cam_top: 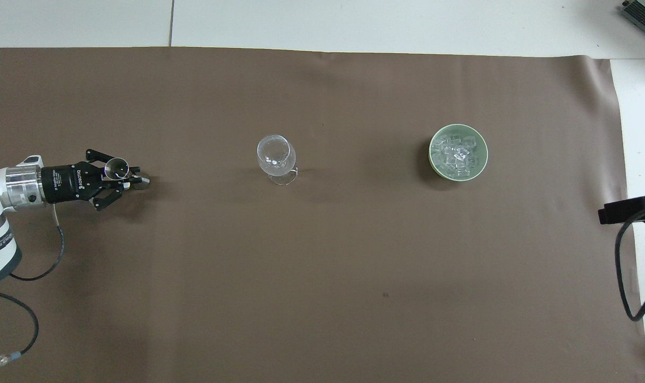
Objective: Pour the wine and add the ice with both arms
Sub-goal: 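Close the left gripper around the silver cup, then lift the silver cup with the left gripper toward the wine glass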
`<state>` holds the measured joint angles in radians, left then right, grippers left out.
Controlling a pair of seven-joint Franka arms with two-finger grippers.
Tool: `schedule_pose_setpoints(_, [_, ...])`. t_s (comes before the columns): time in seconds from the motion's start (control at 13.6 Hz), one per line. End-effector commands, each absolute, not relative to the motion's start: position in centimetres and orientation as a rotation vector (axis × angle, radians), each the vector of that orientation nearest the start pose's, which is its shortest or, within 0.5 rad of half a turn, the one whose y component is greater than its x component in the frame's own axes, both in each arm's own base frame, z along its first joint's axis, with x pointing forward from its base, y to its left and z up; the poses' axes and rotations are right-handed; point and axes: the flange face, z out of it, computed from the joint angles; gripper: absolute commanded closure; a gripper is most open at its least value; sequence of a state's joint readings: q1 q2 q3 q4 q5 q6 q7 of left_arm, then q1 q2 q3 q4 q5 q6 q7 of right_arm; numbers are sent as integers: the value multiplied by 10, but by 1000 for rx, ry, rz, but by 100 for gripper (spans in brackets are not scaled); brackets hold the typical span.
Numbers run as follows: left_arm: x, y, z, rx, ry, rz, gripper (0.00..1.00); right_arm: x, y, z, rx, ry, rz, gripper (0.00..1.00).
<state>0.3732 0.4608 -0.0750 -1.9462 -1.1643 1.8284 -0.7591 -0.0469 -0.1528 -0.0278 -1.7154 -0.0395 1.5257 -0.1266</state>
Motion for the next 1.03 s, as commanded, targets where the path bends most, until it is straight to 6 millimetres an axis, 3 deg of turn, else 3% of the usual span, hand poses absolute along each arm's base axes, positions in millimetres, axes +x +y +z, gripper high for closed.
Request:
schedule_pose_setpoints(0.0, [579, 98, 252, 1340, 1589, -886, 100, 499, -44, 635, -3156, -99, 44, 0])
schedule_pose_setpoints(0.22, [582, 96, 257, 1352, 1572, -879, 100, 498, -43, 636, -3156, -101, 42, 0])
schedule_pose_setpoints(0.37, [588, 90, 271, 1366, 1557, -866, 100, 498, -43, 636, -3156, -101, 42, 0])
schedule_pose_setpoints(0.96, [599, 24, 342, 1442, 1540, -857, 100, 498, -44, 636, -3156, -99, 42, 0])
